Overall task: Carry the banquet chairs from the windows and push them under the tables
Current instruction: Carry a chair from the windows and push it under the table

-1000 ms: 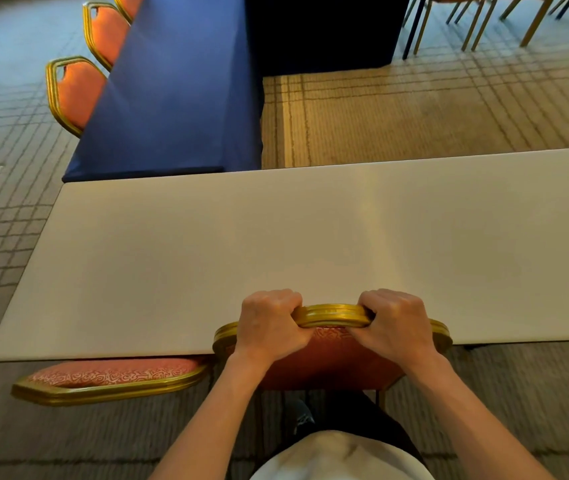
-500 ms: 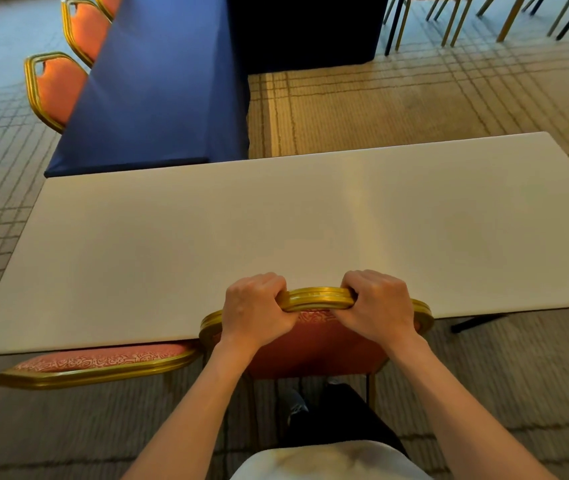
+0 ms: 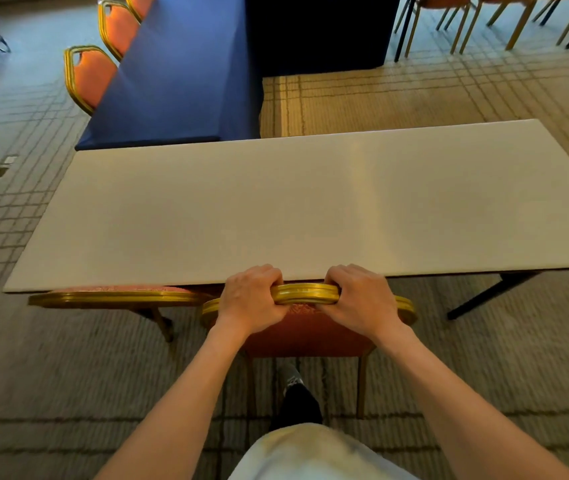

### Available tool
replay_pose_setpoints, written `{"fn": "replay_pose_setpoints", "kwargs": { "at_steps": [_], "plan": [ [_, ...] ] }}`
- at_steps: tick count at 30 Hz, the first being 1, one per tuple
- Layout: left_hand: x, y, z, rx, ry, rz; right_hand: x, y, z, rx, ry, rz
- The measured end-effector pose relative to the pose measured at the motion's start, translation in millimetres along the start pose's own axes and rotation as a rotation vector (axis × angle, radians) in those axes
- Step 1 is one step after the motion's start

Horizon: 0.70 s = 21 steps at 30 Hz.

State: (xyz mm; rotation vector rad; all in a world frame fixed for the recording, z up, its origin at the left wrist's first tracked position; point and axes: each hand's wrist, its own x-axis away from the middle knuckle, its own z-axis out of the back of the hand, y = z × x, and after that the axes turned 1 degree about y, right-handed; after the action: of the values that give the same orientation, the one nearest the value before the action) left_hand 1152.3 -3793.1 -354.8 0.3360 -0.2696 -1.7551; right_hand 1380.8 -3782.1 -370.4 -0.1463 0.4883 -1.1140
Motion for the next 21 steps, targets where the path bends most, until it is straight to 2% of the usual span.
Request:
{"fn": "replay_pose_setpoints", "kwargs": {
  "at_steps": [6, 14, 18, 21],
  "plan": [
    [80, 13, -18, 0.012, -0.022, 0.067, 74, -25, -4, 0.041, -0.119, 0.022],
    [178, 32, -48, -0.013, -0.239, 0.085, 172, -54, -10, 0.059, -0.367, -0.011],
    [231, 38, -63, -0.039, -0.379, 0.126, 224, -75, -12, 0.024, -0.435, -0.027],
    [268, 44, -75, -0.021, -0.425, 0.143, 261, -88, -16, -0.024, -0.494, -0.034]
  ]
}}
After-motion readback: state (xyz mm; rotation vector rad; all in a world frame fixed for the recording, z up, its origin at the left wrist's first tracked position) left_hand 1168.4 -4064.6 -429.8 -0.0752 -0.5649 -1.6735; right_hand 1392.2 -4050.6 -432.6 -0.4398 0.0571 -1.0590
